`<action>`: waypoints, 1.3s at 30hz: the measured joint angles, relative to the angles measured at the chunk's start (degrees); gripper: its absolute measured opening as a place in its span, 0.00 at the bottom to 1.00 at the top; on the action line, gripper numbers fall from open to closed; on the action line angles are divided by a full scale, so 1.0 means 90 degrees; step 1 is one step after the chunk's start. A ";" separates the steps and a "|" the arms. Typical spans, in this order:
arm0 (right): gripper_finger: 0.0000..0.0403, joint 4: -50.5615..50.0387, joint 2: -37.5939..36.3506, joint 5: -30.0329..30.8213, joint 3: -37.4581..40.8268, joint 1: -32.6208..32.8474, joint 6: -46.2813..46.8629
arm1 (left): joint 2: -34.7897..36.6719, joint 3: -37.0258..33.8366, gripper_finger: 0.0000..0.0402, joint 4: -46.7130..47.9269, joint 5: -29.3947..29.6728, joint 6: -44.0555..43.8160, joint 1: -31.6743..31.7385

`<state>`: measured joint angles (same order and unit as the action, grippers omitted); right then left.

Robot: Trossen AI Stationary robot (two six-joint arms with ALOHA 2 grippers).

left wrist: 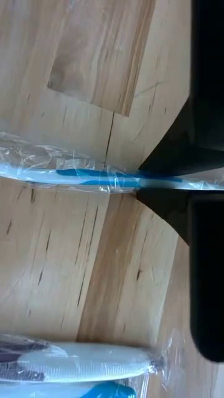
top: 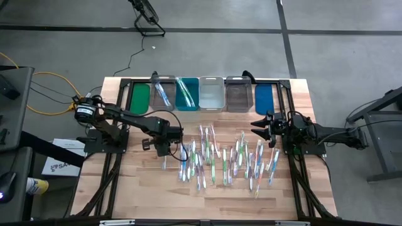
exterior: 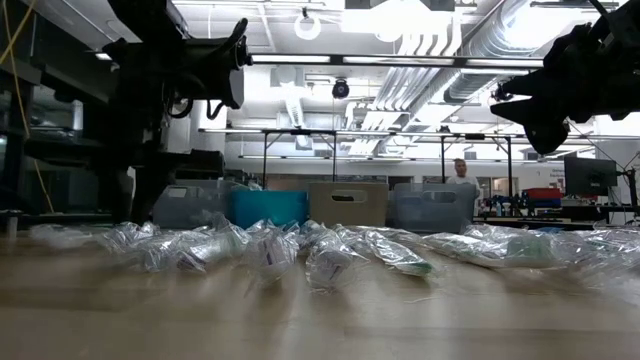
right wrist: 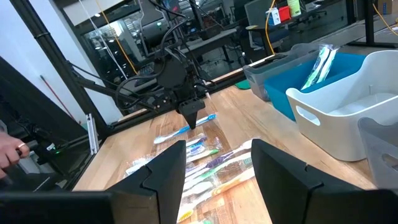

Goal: Pick & Place Toothbrushes
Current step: Put the blue toothbrush into the left black bin

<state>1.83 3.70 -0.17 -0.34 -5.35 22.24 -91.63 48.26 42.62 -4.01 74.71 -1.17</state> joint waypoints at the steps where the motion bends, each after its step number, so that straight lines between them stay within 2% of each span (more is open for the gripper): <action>1: 0.44 0.0002 0.0000 -0.0002 0.0000 0.0000 0.0000 | 0.0045 -0.0005 0.05 -0.0012 0.0000 0.0003 0.0001; 4: 0.44 0.0001 -0.0002 -0.0002 0.0001 -0.0001 0.0000 | 0.0208 -0.0034 0.06 -0.0021 0.0037 0.0088 0.0003; 12: 0.44 -0.0002 0.0000 -0.0001 0.0000 -0.0002 0.0000 | 0.1250 -0.0001 0.03 0.0208 0.0103 0.0170 0.0181; 16: 0.44 -0.0014 -0.0002 -0.0004 0.0002 -0.0002 0.0000 | 0.1732 0.0170 0.03 0.0319 0.0116 0.0097 0.0480; 22: 0.44 -0.0016 0.0076 -0.0002 0.0000 -0.0002 0.0000 | 0.2208 0.0707 0.03 0.0593 0.0504 0.0001 0.1039; 31: 0.44 -0.0026 0.0112 -0.0007 0.0001 -0.0001 0.0000 | 0.2073 0.1743 0.03 0.0381 0.0991 0.0024 0.1908; 39: 0.44 -0.0024 0.0112 -0.0003 0.0000 0.0000 0.0000 | 0.1377 0.2729 0.03 0.0057 0.1250 0.0119 0.2687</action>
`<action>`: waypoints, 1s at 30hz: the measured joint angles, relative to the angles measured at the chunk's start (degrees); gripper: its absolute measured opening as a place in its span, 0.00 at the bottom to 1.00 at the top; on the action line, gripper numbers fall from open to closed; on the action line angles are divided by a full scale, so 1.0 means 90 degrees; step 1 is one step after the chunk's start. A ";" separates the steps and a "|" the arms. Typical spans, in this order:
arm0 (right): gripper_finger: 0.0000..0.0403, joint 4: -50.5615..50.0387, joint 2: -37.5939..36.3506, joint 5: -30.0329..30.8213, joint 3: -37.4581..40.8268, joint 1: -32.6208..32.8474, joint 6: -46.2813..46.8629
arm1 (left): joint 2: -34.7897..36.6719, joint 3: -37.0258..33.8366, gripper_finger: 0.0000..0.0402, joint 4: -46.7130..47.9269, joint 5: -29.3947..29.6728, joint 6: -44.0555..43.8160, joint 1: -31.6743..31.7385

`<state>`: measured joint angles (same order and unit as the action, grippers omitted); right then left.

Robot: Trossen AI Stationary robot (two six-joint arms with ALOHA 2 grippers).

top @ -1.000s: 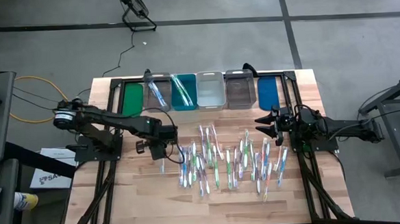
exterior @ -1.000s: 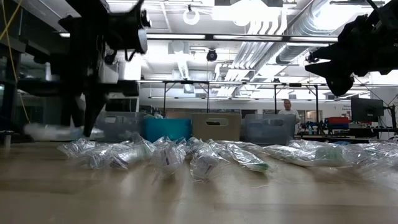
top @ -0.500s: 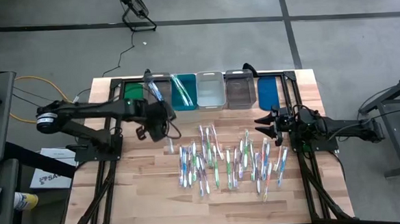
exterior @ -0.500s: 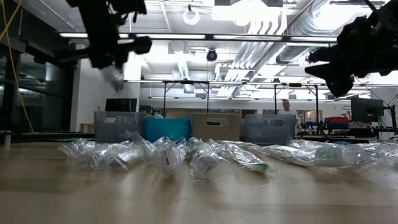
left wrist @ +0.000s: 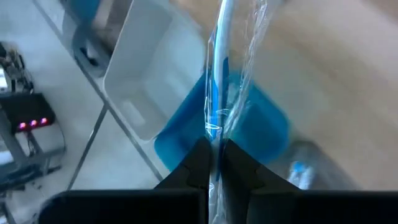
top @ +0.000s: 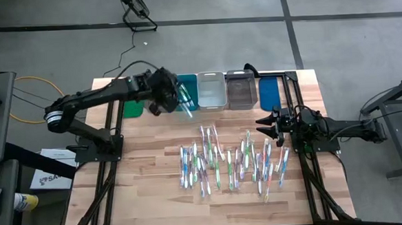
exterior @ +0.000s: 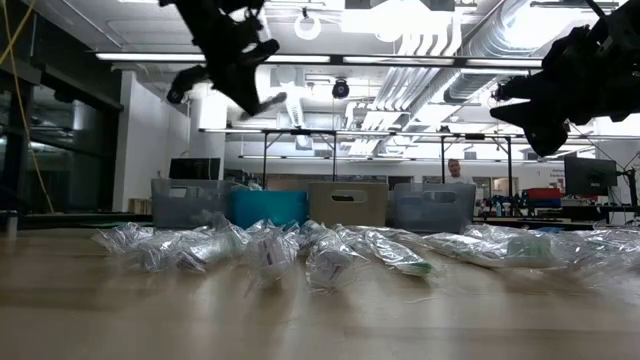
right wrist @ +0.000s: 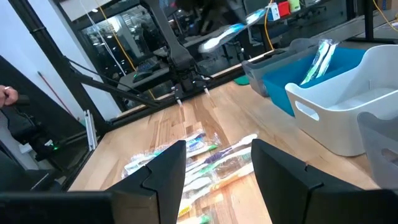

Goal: Pick & Place Toothbrushes
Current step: Put the blue toothbrush into the left black bin

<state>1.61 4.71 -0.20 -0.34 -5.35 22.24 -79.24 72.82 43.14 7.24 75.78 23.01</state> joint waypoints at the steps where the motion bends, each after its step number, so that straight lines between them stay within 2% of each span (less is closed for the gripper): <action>1: 0.44 0.0000 0.0000 0.0000 0.0000 0.0000 0.0000 | -0.0118 0.0128 0.03 -0.0007 -0.0001 0.0047 0.0087; 10: 0.44 0.0010 0.0000 0.0004 0.0000 -0.0002 0.0000 | -0.1138 0.0878 0.03 -0.0014 -0.0013 0.0650 0.0844; 26: 0.44 0.0019 0.0000 0.0006 0.0000 -0.0001 0.0000 | -0.1716 0.0883 0.03 0.0722 -0.0018 0.2361 0.2749; 30: 0.44 0.0019 0.0000 0.0006 0.0000 -0.0001 0.0000 | -0.1888 0.0883 0.03 0.0905 -0.0209 0.2600 0.3109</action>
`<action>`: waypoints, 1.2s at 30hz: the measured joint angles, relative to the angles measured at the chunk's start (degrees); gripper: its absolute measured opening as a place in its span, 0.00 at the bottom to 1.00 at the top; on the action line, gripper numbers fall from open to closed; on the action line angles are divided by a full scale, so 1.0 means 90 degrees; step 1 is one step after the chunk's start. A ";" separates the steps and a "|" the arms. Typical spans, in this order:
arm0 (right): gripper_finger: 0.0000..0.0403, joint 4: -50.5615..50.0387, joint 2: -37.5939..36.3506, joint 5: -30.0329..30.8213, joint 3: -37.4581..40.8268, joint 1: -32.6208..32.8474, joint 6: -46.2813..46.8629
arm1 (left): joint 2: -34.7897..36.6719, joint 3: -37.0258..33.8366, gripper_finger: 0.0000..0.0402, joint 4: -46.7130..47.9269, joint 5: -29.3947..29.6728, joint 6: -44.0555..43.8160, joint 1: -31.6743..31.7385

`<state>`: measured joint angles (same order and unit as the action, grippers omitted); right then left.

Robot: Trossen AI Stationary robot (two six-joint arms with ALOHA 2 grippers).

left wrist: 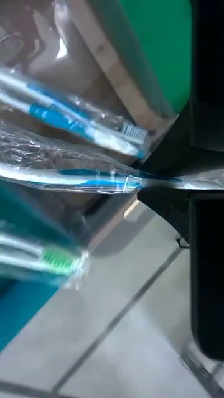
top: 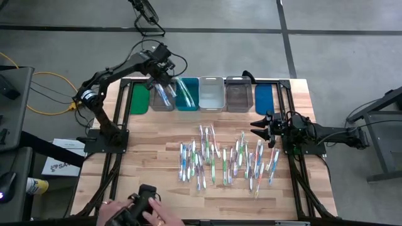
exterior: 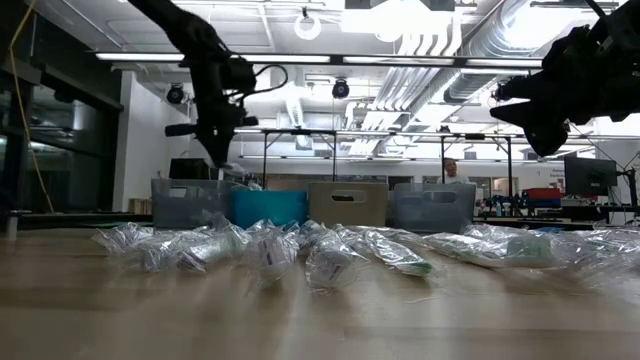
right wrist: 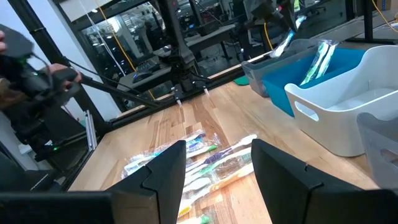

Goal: Pick & Place Toothbrushes
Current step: Put the blue toothbrush into the left black bin, then put the orange toothbrush into the right black bin

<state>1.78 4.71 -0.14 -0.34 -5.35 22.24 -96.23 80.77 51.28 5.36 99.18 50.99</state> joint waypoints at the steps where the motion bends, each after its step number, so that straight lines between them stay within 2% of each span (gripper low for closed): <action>1: 0.44 0.0000 0.0000 0.0000 0.0001 0.0000 0.0000 | -0.0047 0.0000 0.03 0.0044 -0.0042 0.0090 0.0055; 12: 0.44 0.0002 0.0000 -0.0001 0.0000 0.0001 0.0000 | -0.0495 -0.0007 0.03 0.0566 -0.0267 0.1102 0.0220; 22: 0.44 0.0007 0.0000 -0.0002 0.0000 0.0001 0.0000 | -0.0636 -0.0173 0.14 0.0658 -0.0637 0.1037 0.0208; 29: 0.44 0.0007 0.0000 -0.0002 0.0000 0.0000 0.0000 | -0.0605 -0.0311 0.16 0.0597 -0.0670 0.0951 0.0073; 36: 0.44 0.0007 0.0000 -0.0002 0.0000 0.0000 0.0000 | -0.0244 -0.0311 0.16 0.0265 -0.0677 0.0879 -0.0013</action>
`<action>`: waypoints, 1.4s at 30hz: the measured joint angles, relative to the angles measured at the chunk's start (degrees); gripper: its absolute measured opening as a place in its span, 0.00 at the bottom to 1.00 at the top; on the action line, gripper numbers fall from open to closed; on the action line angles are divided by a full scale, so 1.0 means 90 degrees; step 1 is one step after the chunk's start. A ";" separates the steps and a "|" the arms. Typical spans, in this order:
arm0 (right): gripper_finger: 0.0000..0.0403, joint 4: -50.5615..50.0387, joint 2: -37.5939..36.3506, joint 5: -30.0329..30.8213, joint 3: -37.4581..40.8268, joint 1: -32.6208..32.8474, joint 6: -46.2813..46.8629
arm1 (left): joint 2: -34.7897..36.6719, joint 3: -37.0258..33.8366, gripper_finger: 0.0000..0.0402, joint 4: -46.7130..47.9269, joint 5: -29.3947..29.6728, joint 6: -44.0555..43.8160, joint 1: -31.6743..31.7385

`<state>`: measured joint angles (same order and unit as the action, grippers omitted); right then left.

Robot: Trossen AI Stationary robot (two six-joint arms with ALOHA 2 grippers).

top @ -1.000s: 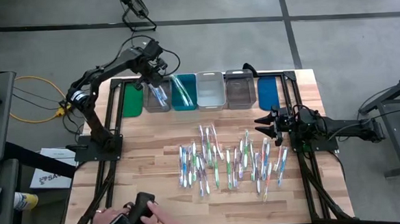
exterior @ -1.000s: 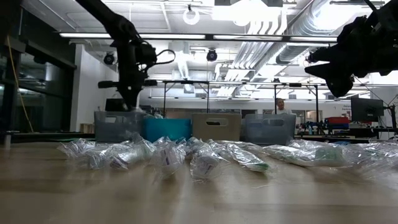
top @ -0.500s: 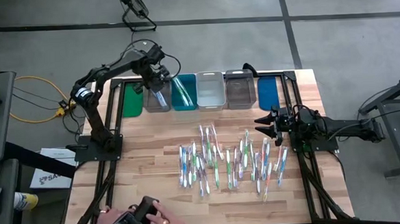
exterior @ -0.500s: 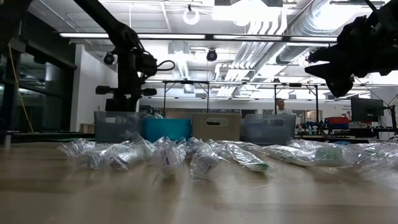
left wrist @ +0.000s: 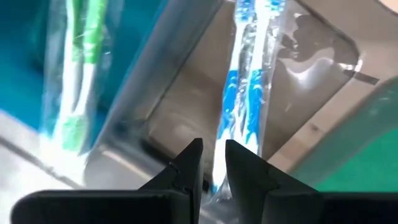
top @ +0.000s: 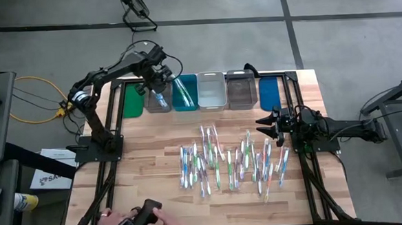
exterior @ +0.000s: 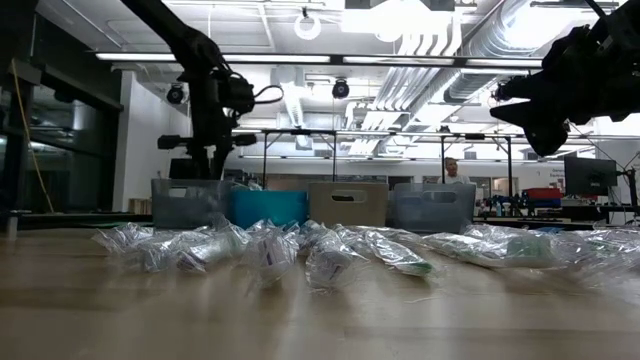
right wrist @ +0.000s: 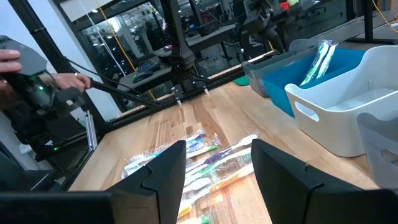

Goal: Pick & Place Toothbrushes
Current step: Put the orange toothbrush into the right black bin

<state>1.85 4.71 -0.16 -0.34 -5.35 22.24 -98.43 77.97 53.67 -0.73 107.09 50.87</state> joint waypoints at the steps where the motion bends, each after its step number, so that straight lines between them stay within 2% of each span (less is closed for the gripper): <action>1: 0.44 0.0000 0.0000 0.0000 0.0000 0.0001 0.0000 | 0.0065 0.0000 0.16 0.0008 0.0002 -0.0002 -0.0002; 10: 0.44 0.0000 0.0000 0.0000 0.0001 0.0001 0.0000 | 0.0836 0.0005 0.16 0.0394 0.0126 -0.0097 -0.0744; 18: 0.44 0.0000 0.0000 -0.0002 0.0000 -0.0001 0.0000 | 0.1085 0.0002 0.16 0.0926 0.0126 -0.0262 -0.1597; 22: 0.44 0.0000 0.0000 0.0000 0.0000 0.0001 0.0000 | 0.1090 0.0002 0.16 0.0910 0.0126 -0.1003 -0.1980; 30: 0.44 -0.0002 0.0000 0.0000 0.0001 -0.0001 0.0000 | 0.1090 0.0002 0.16 0.0876 0.0104 -0.3432 -0.2837; 34: 0.44 0.0000 0.0000 0.0000 0.0001 -0.0001 0.0000 | 0.1090 -0.0015 0.16 0.0782 -0.0321 -0.4209 -0.3225; 37: 0.44 0.0000 0.0000 -0.0002 0.0001 0.0000 0.0000 | 0.1158 -0.0256 0.16 0.0392 -0.0530 -0.4684 -0.3469; 42: 0.44 0.0000 -0.0002 -0.0002 0.0002 -0.0001 0.0000 | 0.1668 -0.1058 0.16 -0.0874 -0.0548 -0.5155 -0.3672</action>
<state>1.85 4.69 -0.19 -0.32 -5.37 22.24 -83.42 68.45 45.80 -5.66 60.69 17.82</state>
